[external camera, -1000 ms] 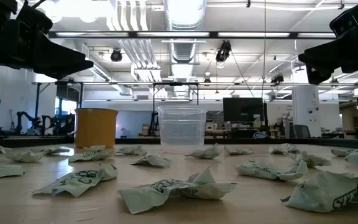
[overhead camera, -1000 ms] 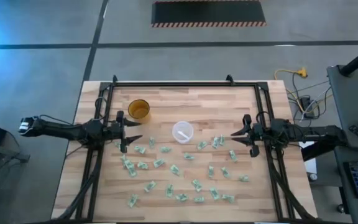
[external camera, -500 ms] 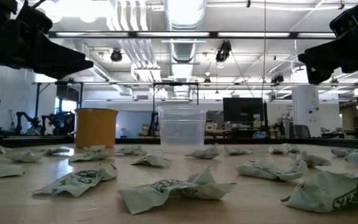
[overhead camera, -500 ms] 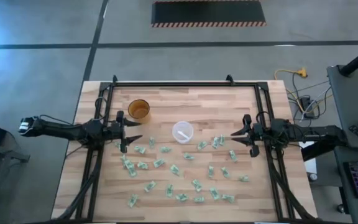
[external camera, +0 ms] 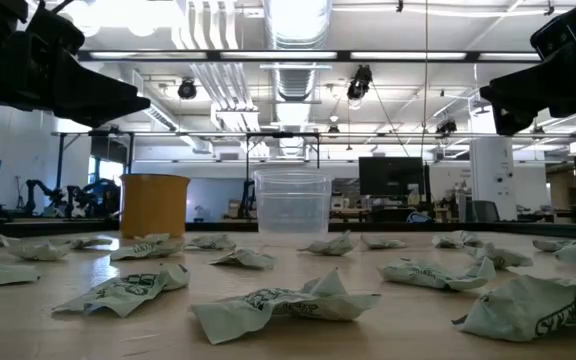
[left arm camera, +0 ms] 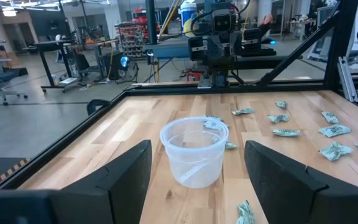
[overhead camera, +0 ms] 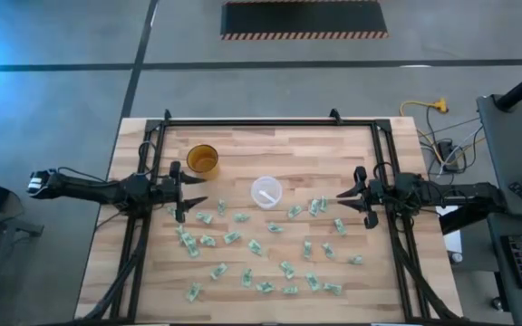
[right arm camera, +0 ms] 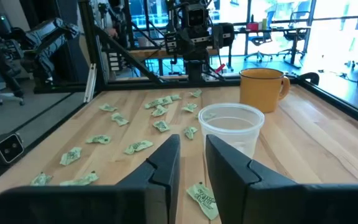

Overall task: Pick and place Stevia / Truvia into bins
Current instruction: Put the stevia packet into the transparent container

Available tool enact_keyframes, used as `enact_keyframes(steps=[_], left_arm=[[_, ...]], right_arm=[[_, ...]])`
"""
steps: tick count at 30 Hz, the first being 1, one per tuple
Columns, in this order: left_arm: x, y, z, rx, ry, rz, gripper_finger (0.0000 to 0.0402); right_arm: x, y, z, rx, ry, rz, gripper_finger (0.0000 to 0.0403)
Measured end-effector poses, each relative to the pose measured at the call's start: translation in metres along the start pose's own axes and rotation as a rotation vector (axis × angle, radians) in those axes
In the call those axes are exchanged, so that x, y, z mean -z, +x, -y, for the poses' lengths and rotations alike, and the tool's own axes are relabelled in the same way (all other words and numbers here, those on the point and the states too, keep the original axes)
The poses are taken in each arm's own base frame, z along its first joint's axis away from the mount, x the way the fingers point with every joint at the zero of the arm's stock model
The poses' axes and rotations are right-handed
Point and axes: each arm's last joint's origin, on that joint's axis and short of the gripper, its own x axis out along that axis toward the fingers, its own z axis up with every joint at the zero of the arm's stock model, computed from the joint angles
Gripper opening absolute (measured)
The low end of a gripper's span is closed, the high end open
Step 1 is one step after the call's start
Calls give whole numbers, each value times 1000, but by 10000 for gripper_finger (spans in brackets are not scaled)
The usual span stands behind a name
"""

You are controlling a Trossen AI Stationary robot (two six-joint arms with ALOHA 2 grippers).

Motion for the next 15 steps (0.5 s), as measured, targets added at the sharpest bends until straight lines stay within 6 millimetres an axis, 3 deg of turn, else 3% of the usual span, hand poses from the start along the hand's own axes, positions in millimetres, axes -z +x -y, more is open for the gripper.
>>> enact_keyframes(steps=[15], left_arm=[[0,0,0,0,0,0,241]], right_arm=[[0,0,0,0,49,0,70]])
